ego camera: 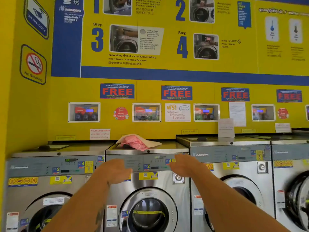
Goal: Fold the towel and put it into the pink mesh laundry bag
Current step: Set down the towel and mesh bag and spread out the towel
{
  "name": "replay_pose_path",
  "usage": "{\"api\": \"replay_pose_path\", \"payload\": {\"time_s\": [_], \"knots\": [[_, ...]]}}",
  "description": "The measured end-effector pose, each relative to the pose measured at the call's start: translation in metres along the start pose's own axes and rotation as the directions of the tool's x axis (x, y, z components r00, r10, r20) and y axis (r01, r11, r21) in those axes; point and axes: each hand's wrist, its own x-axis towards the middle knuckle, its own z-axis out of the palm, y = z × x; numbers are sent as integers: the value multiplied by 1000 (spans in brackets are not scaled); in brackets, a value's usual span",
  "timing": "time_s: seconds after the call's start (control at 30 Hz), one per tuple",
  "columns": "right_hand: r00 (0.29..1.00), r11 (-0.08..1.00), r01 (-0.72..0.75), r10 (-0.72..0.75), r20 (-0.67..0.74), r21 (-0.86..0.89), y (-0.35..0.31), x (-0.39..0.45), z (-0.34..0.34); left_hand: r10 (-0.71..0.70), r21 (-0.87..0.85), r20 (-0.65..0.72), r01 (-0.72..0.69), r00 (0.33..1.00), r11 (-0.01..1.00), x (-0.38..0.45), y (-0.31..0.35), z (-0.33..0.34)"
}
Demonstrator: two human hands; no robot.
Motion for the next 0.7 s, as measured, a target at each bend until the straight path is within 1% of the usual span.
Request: {"api": "replay_pose_path", "payload": {"time_s": [0.13, 0.3, 0.4, 0.5, 0.6, 0.7], "knots": [[1000, 1000, 6, -6, 13, 13, 26, 18, -5, -45, -5, 36, 45, 998, 999, 26, 18, 7], [1000, 1000, 8, -9, 22, 16, 59, 47, -16, -97, 26, 32, 96, 995, 995, 67, 46, 16], [999, 997, 20, -23, 37, 77, 76, 68, -20, -124, 7, 34, 124, 992, 992, 90, 63, 22], [997, 984, 63, -71, 38, 164, 92, 87, -22, -111, -12, 10, 111, 994, 994, 112, 78, 28], [993, 973, 91, -104, 51, 210, 103, 102, -20, -97, -44, -21, 96, 995, 994, 134, 82, 41], [992, 964, 101, -118, 53, 248, 110, 121, -11, -132, -81, -5, 131, 991, 988, 155, 80, 55]]}}
